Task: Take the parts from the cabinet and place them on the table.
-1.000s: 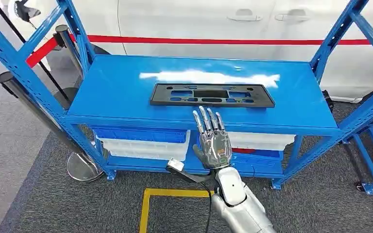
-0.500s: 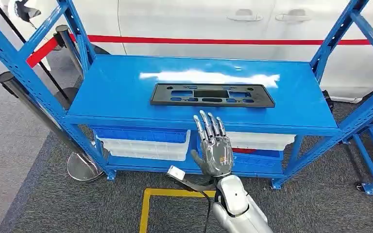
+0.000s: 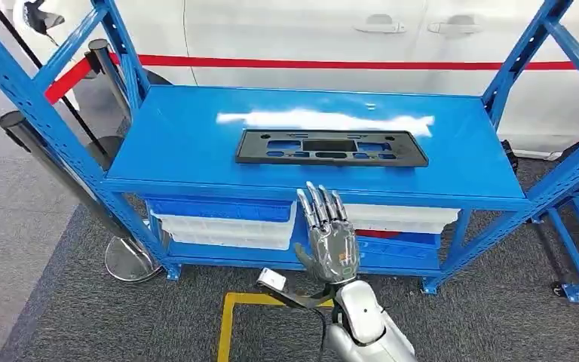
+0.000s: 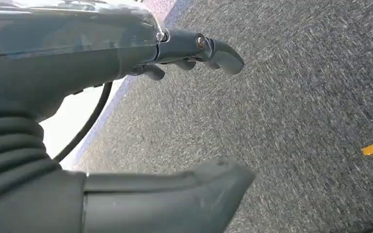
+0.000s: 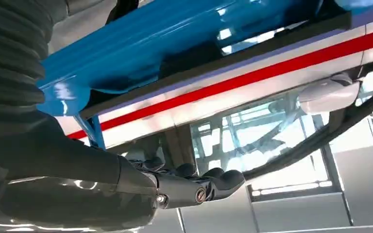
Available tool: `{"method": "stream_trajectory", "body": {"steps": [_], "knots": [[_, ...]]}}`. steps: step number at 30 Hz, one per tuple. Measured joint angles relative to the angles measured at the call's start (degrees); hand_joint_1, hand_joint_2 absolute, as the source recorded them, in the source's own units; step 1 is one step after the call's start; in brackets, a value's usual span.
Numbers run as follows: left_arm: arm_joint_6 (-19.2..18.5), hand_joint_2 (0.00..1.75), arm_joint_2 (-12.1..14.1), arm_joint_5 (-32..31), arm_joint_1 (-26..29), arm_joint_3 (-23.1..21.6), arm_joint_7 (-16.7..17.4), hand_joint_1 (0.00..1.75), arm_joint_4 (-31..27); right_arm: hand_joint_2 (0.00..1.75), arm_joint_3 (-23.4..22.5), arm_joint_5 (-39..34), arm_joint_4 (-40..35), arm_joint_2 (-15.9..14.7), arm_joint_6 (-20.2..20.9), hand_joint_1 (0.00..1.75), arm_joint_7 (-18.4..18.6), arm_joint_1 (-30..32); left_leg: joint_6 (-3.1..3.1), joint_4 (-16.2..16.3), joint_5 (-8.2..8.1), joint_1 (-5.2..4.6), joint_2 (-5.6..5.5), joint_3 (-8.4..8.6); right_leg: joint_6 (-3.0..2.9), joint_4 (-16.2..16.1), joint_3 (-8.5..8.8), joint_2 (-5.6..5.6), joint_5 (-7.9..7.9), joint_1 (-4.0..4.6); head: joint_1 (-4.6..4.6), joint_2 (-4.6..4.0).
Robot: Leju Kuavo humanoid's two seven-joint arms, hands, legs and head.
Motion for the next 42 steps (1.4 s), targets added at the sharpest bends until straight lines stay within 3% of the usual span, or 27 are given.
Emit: {"method": "stream_trajectory", "body": {"steps": [2,4,7,8,9,10,12,14,17,18,20,22,23,24,25,26,28,29,30,31,33,34,36,38,39,40,42], "knots": [[0.0,0.00,0.0,0.0,-0.1,0.0,0.0,0.00,0.0,1.75,0.0,-0.2,0.0,0.0,0.0,0.00,-0.1,0.1,0.88,-0.8,0.40,0.44,-0.06,-0.02,0.47,0.9,-0.21,-0.04,1.03,0.17,0.09,0.00],[0.0,0.00,-0.1,0.0,-0.1,0.0,0.0,0.00,0.0,1.75,0.0,-0.3,0.0,0.0,0.0,0.00,-0.1,0.0,1.48,-1.6,0.95,0.78,-0.01,0.97,0.75,2.7,-1.35,-0.34,-0.06,0.20,0.31,0.00],[0.0,0.00,-0.2,0.0,-0.1,0.1,0.0,0.00,0.0,1.75,0.0,-0.3,0.0,-0.1,0.0,0.00,-0.1,0.3,1.56,-1.6,0.82,0.79,0.01,0.92,1.01,14.1,-8.18,-0.39,-5.06,0.14,0.35,0.00],[0.0,0.00,-0.2,0.0,-0.1,0.1,0.0,0.00,0.0,1.75,0.0,-0.3,0.0,-0.1,0.0,0.00,-0.1,0.5,1.52,-1.6,0.64,0.80,-0.01,1.06,1.07,17.3,-10.68,-0.40,-5.45,0.12,0.39,0.00],[0.0,0.00,-0.2,0.0,0.0,0.1,0.0,0.00,0.0,1.75,0.0,-0.3,0.0,-0.1,0.0,0.00,-0.1,0.6,1.42,-1.6,0.34,0.84,-0.06,1.38,1.16,17.1,-11.49,-0.42,-4.25,0.08,0.35,0.00],[0.0,0.00,-0.2,0.0,0.1,0.2,0.0,0.00,0.0,1.75,0.0,-0.3,0.0,-0.2,0.0,0.00,-0.1,0.6,1.21,-1.6,-0.12,0.91,-0.14,1.94,1.03,14.4,-10.93,-0.43,-1.54,0.07,0.39,0.00],[0.0,0.00,-0.3,0.0,0.1,0.2,0.0,0.00,0.0,1.75,0.0,-0.3,0.0,-0.2,-0.1,0.00,-0.1,0.6,0.75,-1.6,-1.42,1.07,-0.21,3.65,0.57,4.2,-7.33,-0.50,5.84,0.08,0.42,0.00],[-0.2,0.00,-0.4,-0.1,-0.1,0.3,0.0,0.00,0.1,1.75,0.1,-0.3,0.3,-0.4,-0.1,0.00,-0.2,0.6,0.06,-1.5,-2.29,1.08,-0.21,3.83,-0.12,1.7,-7.38,-0.55,4.49,0.96,0.21,0.00],[-0.2,0.00,-0.5,-0.1,-0.3,0.3,-0.1,0.00,0.1,1.75,0.1,-0.2,0.3,-0.4,-0.1,0.00,-0.4,0.9,-1.31,-1.8,-2.27,1.08,0.04,4.72,-1.79,1.0,-6.36,-0.40,3.65,0.99,0.39,0.04],[-0.3,0.00,-0.4,-0.1,-0.4,0.3,-0.1,0.00,0.1,1.75,0.1,-0.2,0.2,-0.3,-0.1,0.00,-0.5,0.8,-1.35,-0.8,-2.25,0.93,0.03,4.51,-2.09,0.6,-5.25,-0.24,3.48,0.61,0.48,0.00],[-0.3,0.00,-0.5,-0.2,-0.5,0.3,-0.1,0.00,0.1,1.75,0.1,-0.1,0.2,-0.3,-0.1,0.00,-0.5,0.6,-2.00,7.5,-1.82,1.28,0.00,0.29,-2.75,-0.2,-3.39,-0.43,2.53,0.45,-0.16,0.02],[-0.4,0.00,-0.5,-0.2,-0.6,0.3,-0.2,0.00,0.1,1.75,0.1,0.0,0.2,-0.3,-0.1,0.00,-0.6,0.7,-2.51,15.3,-5.70,1.53,0.02,-5.93,-2.77,-0.5,-2.17,-0.45,1.38,0.45,-0.13,0.00],[-0.4,0.00,-0.5,-0.4,-0.5,0.3,-0.2,0.00,0.1,1.75,0.1,-0.2,0.2,-0.3,-0.1,0.00,-0.6,0.7,-2.75,17.6,-7.82,1.67,0.03,-8.55,-2.76,-0.4,-1.42,-0.39,0.71,0.45,-0.15,0.00],[-0.5,0.00,-0.5,-0.6,-0.4,0.3,-0.2,0.00,0.1,1.75,0.2,-0.3,0.2,-0.3,-0.1,0.00,-0.7,0.8,-2.71,17.8,-8.19,1.76,0.03,-10.08,-2.71,-0.4,-0.58,-0.28,0.09,0.44,-0.13,0.00],[-0.5,0.00,-0.5,-0.6,-0.2,0.3,-0.2,0.00,0.1,1.75,0.2,-0.3,0.3,-0.3,-0.1,0.00,-0.7,0.9,-2.64,16.2,-6.97,1.80,0.03,-10.75,-2.60,-0.4,0.37,-0.15,-0.54,0.37,-0.17,0.00],[-0.5,0.00,-0.5,-0.6,-0.1,0.3,-0.3,0.00,0.1,1.75,0.2,-0.4,0.3,-0.3,-0.1,0.00,-0.7,1.0,-2.64,12.9,-4.00,1.82,0.04,-10.68,-2.40,-0.4,1.45,-0.06,-1.27,0.30,-0.13,0.00],[-0.5,0.00,-0.5,-0.6,0.0,0.3,-0.3,0.00,0.1,1.75,0.4,-0.4,0.4,-0.3,-0.1,0.00,-0.8,1.1,-2.50,4.2,5.19,1.82,0.15,-9.87,-1.85,-0.5,3.18,-0.15,-2.69,0.19,-0.17,0.00],[-0.5,0.00,-0.5,-0.6,0.1,0.3,-0.4,0.00,0.2,1.75,0.4,-0.5,0.5,-0.3,-0.1,0.00,-0.8,1.1,-2.11,2.6,7.95,1.60,0.30,-10.35,-1.44,-0.4,3.54,-0.18,-3.31,0.33,-0.24,0.00],[-0.5,0.00,-0.5,-0.6,0.0,0.3,-0.4,0.00,0.2,1.75,0.4,-0.5,0.6,-0.3,-0.1,0.00,-0.8,1.1,-1.66,2.6,4.99,1.26,0.36,-10.57,-1.21,-0.5,3.64,-0.09,-3.37,0.31,-0.35,0.00],[-0.5,0.00,-0.5,-0.6,-0.1,0.3,-0.5,0.00,0.2,1.75,0.4,-0.6,0.6,-0.3,-0.1,0.00,-0.8,1.1,-0.96,2.5,6.68,1.18,0.30,-10.25,-0.64,-0.8,3.53,-0.18,-3.74,0.35,-0.44,0.00],[-0.5,0.00,-0.5,-0.6,0.2,0.4,-0.5,0.00,0.3,1.75,0.5,-0.6,0.6,-0.1,-0.2,0.00,-0.8,1.2,0.05,2.2,6.25,1.48,0.12,-8.98,0.07,0.1,4.24,-0.18,-3.58,0.48,-0.33,0.00],[-0.5,0.00,-0.5,-0.6,0.3,0.4,-0.5,0.00,0.3,1.75,0.5,-0.7,0.6,-0.1,-0.2,0.00,-0.8,1.2,0.33,1.6,6.17,1.57,0.16,-8.31,0.32,1.6,3.68,-0.34,-3.66,0.36,-0.28,0.00],[-0.5,0.00,-0.5,-0.6,0.1,0.4,-0.6,0.00,0.3,1.75,0.6,-0.8,0.7,0.0,-0.2,0.00,-1.0,0.9,0.88,1.0,5.89,1.50,0.13,-7.21,0.31,8.1,-0.28,-0.43,-4.60,0.24,-0.07,0.00],[-0.5,0.00,-0.5,-0.7,-0.1,0.4,-0.6,0.00,0.3,1.75,0.9,-1.0,0.9,0.0,-0.2,0.00,-1.2,1.1,1.24,0.8,5.10,1.35,-0.11,-6.22,0.58,15.6,-6.40,-0.43,-8.40,0.28,-0.02,0.00],[-0.5,0.00,-0.5,-0.8,-0.1,0.4,-0.6,0.00,0.3,1.75,1.1,-1.0,1.0,0.0,-0.2,0.00,-1.2,1.3,1.32,0.8,4.57,1.27,-0.22,-5.70,0.59,16.8,-8.29,-0.43,-9.69,0.28,-0.02,0.00],[-0.5,0.00,-0.5,-0.8,-0.2,0.4,-0.6,0.00,0.3,1.75,1.2,-1.1,1.1,0.0,-0.2,0.00,-1.2,1.4,1.31,0.8,3.93,1.10,-0.32,-4.86,0.47,16.0,-9.21,-0.44,-9.48,0.32,0.00,0.00],[-0.5,0.00,-0.5,-0.8,0.0,0.4,-0.6,0.00,0.3,1.75,1.4,-1.2,1.1,0.0,-0.2,0.00,-1.3,1.3,1.27,0.8,2.58,0.66,-0.34,-3.00,-0.50,9.7,-8.30,-0.47,-4.46,0.75,0.00,0.00]]}}
